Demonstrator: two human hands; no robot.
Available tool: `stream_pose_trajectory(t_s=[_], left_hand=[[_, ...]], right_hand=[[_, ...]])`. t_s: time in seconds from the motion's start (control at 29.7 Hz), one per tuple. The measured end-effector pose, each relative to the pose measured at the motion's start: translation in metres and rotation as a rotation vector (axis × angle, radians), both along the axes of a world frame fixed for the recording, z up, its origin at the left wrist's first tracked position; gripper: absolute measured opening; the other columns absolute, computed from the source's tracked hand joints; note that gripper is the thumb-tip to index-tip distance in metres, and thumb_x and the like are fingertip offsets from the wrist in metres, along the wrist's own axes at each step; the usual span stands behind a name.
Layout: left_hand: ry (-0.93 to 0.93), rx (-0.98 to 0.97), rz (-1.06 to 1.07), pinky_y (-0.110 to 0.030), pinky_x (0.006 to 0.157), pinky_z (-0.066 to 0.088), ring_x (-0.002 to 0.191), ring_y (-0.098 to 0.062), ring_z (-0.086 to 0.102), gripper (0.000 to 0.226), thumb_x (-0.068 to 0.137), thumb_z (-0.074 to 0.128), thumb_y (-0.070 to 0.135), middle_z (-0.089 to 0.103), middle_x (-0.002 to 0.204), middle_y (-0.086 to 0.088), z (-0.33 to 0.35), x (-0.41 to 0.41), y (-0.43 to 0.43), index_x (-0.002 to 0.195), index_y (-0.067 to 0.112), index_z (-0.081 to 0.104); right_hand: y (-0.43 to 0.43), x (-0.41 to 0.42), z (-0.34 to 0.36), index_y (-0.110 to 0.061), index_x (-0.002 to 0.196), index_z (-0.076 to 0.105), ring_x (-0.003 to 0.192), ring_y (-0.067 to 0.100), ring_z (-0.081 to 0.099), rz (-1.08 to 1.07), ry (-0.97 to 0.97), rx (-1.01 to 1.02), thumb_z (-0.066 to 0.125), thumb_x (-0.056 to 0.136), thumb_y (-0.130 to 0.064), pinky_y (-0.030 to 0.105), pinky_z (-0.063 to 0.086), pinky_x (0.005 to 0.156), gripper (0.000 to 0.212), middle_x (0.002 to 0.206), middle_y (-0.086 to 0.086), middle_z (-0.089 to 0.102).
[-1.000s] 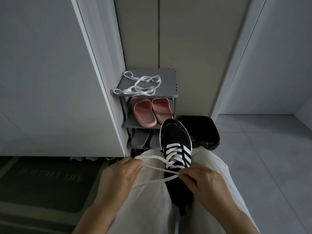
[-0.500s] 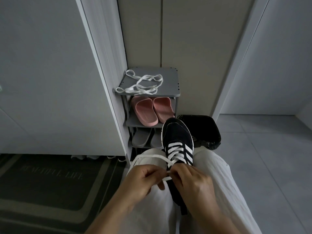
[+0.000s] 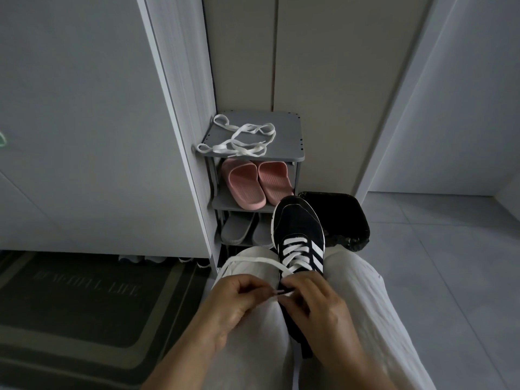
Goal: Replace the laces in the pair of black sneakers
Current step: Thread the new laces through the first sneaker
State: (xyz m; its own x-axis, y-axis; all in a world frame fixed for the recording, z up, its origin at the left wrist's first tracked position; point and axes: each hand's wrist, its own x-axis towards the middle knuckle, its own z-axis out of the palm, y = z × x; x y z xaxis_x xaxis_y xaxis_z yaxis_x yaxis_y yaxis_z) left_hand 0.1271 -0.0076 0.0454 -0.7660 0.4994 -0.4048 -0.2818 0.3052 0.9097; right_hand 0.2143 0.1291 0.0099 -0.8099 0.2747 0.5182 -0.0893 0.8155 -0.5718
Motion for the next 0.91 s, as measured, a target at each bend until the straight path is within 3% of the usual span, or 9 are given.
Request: stream_pose_trajectory(t_s=[0.1, 0.2, 0.24, 0.34, 0.54, 0.71, 0.91], left_hand=[[0.111, -0.031, 0.089, -0.011, 0.059, 0.043, 0.064, -0.007, 0.057, 0.012, 0.078, 0.07, 0.008, 0.064, 0.065, 0.001, -0.01, -0.005, 0.003, 0.069, 0.015, 0.07], [0.166, -0.047, 0.103, -0.008, 0.057, 0.041, 0.058, 0.002, 0.056, 0.017, 0.078, 0.071, 0.009, 0.063, 0.059, 0.008, -0.015, -0.006, 0.009, 0.066, 0.02, 0.069], [0.183, -0.049, 0.1, -0.007, 0.056, 0.041, 0.055, 0.006, 0.056, 0.018, 0.079, 0.071, 0.009, 0.063, 0.057, 0.01, -0.016, -0.006, 0.011, 0.065, 0.021, 0.069], [0.241, -0.058, 0.091, -0.007, 0.055, 0.04, 0.052, 0.008, 0.054, 0.022, 0.079, 0.07, 0.007, 0.061, 0.051, 0.013, -0.019, -0.005, 0.017, 0.063, 0.022, 0.067], [0.307, -0.039, 0.087, -0.005, 0.054, 0.04, 0.053, 0.008, 0.055, 0.018, 0.08, 0.068, 0.006, 0.061, 0.05, 0.014, -0.022, 0.001, 0.025, 0.065, 0.017, 0.067], [0.335, -0.024, 0.114, -0.007, 0.058, 0.044, 0.061, 0.005, 0.059, 0.011, 0.082, 0.066, 0.009, 0.065, 0.064, 0.006, -0.026, 0.011, 0.037, 0.072, 0.013, 0.068], [0.329, -0.047, 0.108, -0.006, 0.054, 0.04, 0.054, 0.007, 0.054, 0.017, 0.082, 0.066, 0.008, 0.06, 0.058, 0.008, -0.025, 0.008, 0.04, 0.066, 0.014, 0.064]], right_hand=[[0.001, 0.0, -0.004, -0.02, 0.085, 0.068, 0.066, 0.013, 0.063, -0.181, -0.279, -0.09, 0.058, 0.083, -0.04, 0.025, 0.048, 0.058, 0.022, 0.078, -0.006, 0.066], [-0.005, -0.006, 0.001, -0.019, 0.081, 0.066, 0.063, 0.018, 0.064, -0.179, -0.527, -0.147, 0.058, 0.088, -0.038, 0.033, 0.051, 0.063, 0.022, 0.07, -0.001, 0.068], [-0.006, -0.008, 0.004, -0.017, 0.079, 0.065, 0.056, 0.016, 0.062, -0.175, -0.55, -0.269, 0.058, 0.088, -0.036, 0.032, 0.051, 0.059, 0.023, 0.064, 0.0, 0.067], [-0.006, -0.01, 0.01, -0.014, 0.072, 0.066, 0.037, 0.008, 0.048, -0.164, -0.523, -0.743, 0.061, 0.089, -0.018, 0.02, 0.04, 0.04, 0.018, 0.049, 0.001, 0.06], [-0.01, -0.007, 0.008, -0.01, 0.083, 0.068, 0.035, 0.006, 0.04, -0.244, -0.351, -1.167, 0.063, 0.085, -0.005, 0.016, 0.032, 0.036, 0.008, 0.045, -0.001, 0.054], [-0.008, -0.004, 0.01, -0.006, 0.083, 0.069, 0.034, 0.005, 0.037, -0.253, -0.233, -1.259, 0.063, 0.084, -0.002, 0.015, 0.031, 0.035, 0.007, 0.044, 0.0, 0.051], [-0.007, -0.001, 0.011, -0.011, 0.08, 0.068, 0.038, 0.006, 0.042, -0.195, -0.253, -1.11, 0.058, 0.088, -0.004, 0.016, 0.035, 0.039, 0.014, 0.047, 0.0, 0.055]])
